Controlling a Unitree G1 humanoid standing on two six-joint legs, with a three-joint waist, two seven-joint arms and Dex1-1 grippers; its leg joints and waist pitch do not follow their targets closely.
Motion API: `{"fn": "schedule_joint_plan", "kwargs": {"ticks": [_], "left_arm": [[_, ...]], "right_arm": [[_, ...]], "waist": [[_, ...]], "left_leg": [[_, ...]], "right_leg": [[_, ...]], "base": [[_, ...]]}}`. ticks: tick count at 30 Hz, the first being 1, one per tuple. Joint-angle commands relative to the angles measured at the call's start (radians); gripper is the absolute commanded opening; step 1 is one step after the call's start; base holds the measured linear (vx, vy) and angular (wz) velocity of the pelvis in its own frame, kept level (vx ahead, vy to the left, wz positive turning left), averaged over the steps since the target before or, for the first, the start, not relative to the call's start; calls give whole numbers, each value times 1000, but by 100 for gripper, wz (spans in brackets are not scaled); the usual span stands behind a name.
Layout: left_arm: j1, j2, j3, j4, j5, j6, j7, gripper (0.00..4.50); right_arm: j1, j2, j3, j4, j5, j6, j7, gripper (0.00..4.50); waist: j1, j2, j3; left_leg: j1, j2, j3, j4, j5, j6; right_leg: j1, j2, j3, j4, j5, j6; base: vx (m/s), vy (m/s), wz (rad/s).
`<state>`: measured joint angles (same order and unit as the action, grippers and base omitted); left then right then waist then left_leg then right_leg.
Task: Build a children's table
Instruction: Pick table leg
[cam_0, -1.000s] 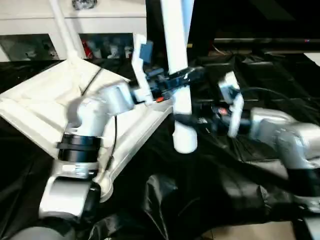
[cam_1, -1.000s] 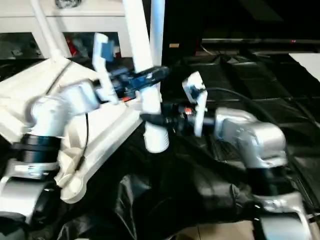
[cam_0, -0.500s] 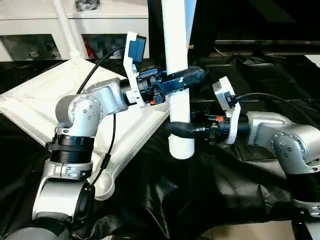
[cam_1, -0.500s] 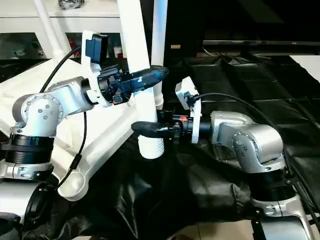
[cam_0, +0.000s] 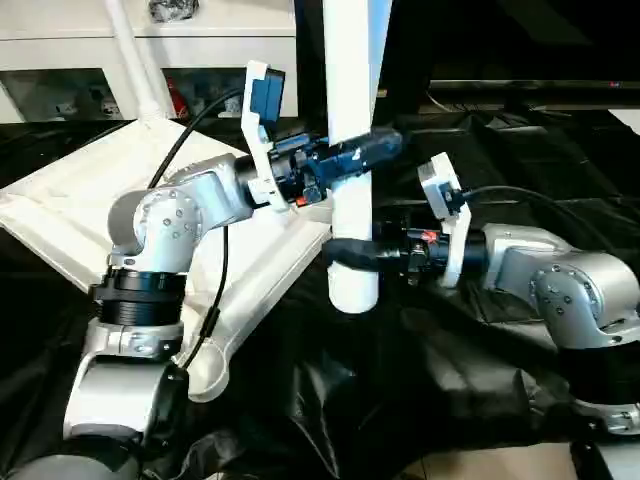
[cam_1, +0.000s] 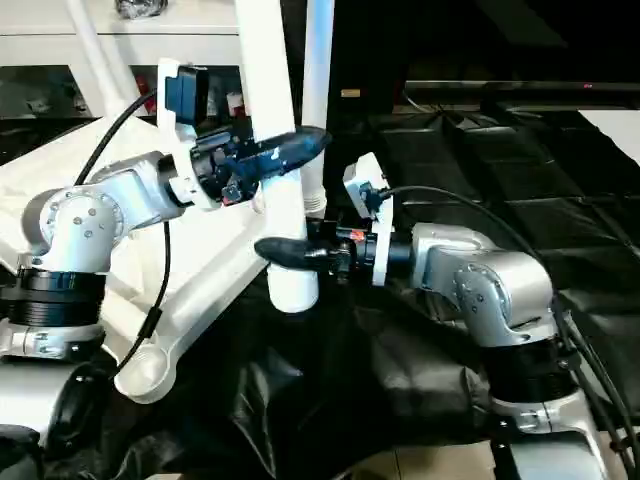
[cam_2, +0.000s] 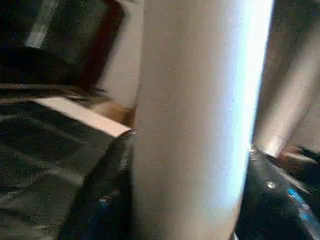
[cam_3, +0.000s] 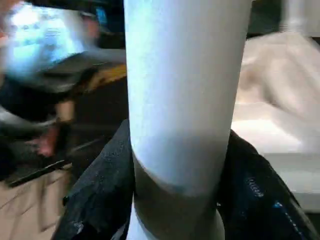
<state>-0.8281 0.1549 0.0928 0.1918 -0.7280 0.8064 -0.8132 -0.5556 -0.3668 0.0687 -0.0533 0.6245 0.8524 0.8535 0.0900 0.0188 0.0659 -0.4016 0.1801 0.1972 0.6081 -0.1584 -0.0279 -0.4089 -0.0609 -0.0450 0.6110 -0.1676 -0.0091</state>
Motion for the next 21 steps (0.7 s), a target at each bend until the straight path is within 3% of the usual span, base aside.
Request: {"fn": "schedule_joint_plan", "kwargs": {"ticks": [1,6,13,14,18,19,21], "left_arm": [[-20,-17,7,-8,25,-32,67,279],[-22,-63,22,2,122,-84,278,292],[-21,-96,29,-8,183,-82,428,292],[-15,-120,43,-21,185,-90,478,264],[-14,-140,60,-19,171,-91,508,238],[-14,-141,61,-19,170,-90,509,238],[-10,-152,63,-27,157,-86,513,214]], "right_arm": [[2,7,-20,30,-38,-11,-61,188],[-2,44,-8,42,-67,-45,-117,188],[-6,63,5,48,-94,-63,-151,188],[-14,74,9,62,-106,-72,-170,188],[-21,82,10,72,-116,-77,-180,188],[-21,83,10,72,-116,-77,-180,188],[-22,85,9,74,-119,-81,-184,188]], "waist": [[-1,-10,-83],[-4,-13,-84],[-4,-15,-84],[-4,-16,-84],[-3,-17,-83],[-4,-21,-83],[-3,-18,-83]], "left_leg": [[29,40,-24,-61,-168,-8],[28,41,-25,-60,-168,-7],[27,40,-24,-59,-161,1],[28,40,-24,-58,-162,1],[27,38,-23,-57,-160,9],[26,38,-23,-58,-160,10],[27,39,-24,-58,-161,11]], "right_leg": [[52,-71,37,-75,-263,-163],[52,-70,37,-76,-261,-155],[50,-70,37,-78,-269,-146],[49,-69,37,-78,-267,-148],[49,-69,36,-80,-272,-147],[49,-68,36,-81,-276,-145],[48,-69,36,-81,-285,-141]], "base": [[0,0,0],[0,0,0],[0,0,0],[0,0,0],[0,0,0],[0,0,0],[0,0,0]]}}
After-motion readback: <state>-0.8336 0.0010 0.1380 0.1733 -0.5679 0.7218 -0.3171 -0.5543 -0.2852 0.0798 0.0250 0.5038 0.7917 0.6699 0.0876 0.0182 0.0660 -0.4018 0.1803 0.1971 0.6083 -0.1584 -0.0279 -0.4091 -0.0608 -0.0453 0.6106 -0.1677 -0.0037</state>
